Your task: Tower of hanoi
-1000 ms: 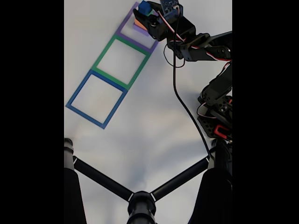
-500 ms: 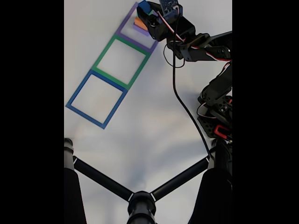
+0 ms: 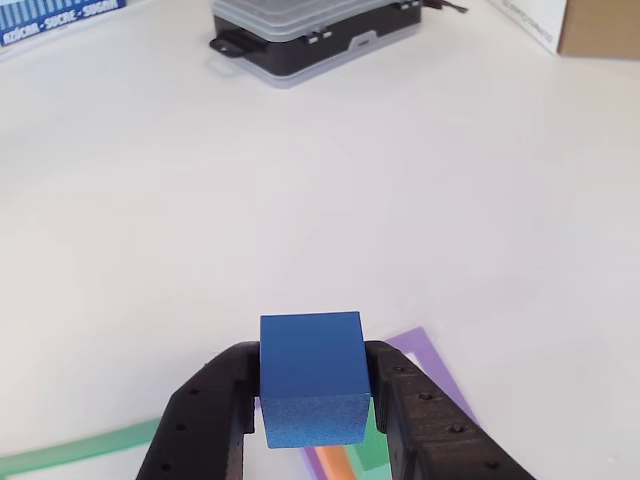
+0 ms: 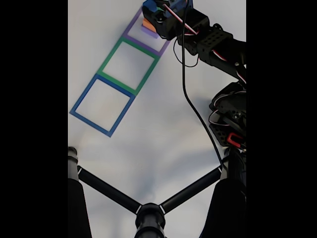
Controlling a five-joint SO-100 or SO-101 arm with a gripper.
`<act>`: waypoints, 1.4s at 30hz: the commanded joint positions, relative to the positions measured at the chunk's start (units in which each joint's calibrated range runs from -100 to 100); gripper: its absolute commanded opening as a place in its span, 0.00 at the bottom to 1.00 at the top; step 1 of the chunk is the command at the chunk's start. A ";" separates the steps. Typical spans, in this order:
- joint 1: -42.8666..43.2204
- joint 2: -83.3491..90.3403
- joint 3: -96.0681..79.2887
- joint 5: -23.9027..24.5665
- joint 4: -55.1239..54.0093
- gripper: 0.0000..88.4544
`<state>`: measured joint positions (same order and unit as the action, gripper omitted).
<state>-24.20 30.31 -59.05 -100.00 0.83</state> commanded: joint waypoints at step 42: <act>17.30 28.58 6.12 0.00 43.48 0.03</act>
<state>-8.26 56.17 -41.42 -99.41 58.61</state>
